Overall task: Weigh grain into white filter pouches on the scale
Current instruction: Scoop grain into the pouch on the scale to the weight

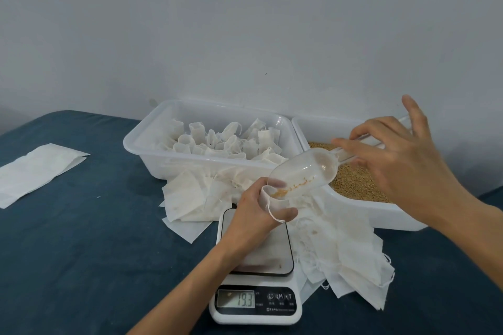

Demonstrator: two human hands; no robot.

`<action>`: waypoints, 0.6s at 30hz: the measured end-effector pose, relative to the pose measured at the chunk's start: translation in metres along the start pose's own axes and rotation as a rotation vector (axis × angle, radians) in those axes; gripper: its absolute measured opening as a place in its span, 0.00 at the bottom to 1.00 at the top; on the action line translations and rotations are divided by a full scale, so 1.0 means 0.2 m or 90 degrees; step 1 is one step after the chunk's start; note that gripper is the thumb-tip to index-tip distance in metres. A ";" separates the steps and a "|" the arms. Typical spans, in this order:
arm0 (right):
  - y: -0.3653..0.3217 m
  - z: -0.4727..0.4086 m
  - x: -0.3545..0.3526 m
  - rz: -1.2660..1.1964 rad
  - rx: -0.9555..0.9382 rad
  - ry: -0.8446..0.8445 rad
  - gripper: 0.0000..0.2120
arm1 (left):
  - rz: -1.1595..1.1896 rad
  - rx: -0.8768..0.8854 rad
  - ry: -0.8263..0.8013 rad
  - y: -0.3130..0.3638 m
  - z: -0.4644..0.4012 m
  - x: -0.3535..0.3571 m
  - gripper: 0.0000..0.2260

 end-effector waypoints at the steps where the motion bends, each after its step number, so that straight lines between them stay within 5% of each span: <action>1: 0.00 0.00 -0.01 0.004 -0.009 0.010 0.24 | -0.002 -0.001 0.001 0.00 0.00 0.00 0.19; 18: -0.03 0.04 0.01 0.017 -0.021 0.107 0.22 | -0.026 -0.013 0.015 0.02 0.00 -0.01 0.20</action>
Point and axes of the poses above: each hand's wrist, its own z-axis away from the middle knuckle, its own x-axis out of the palm, y = z × x, the point moved 5 cm from there along -z, towards the middle knuckle, and after that the axes turned 15 degrees about x, right-handed, at the moved point
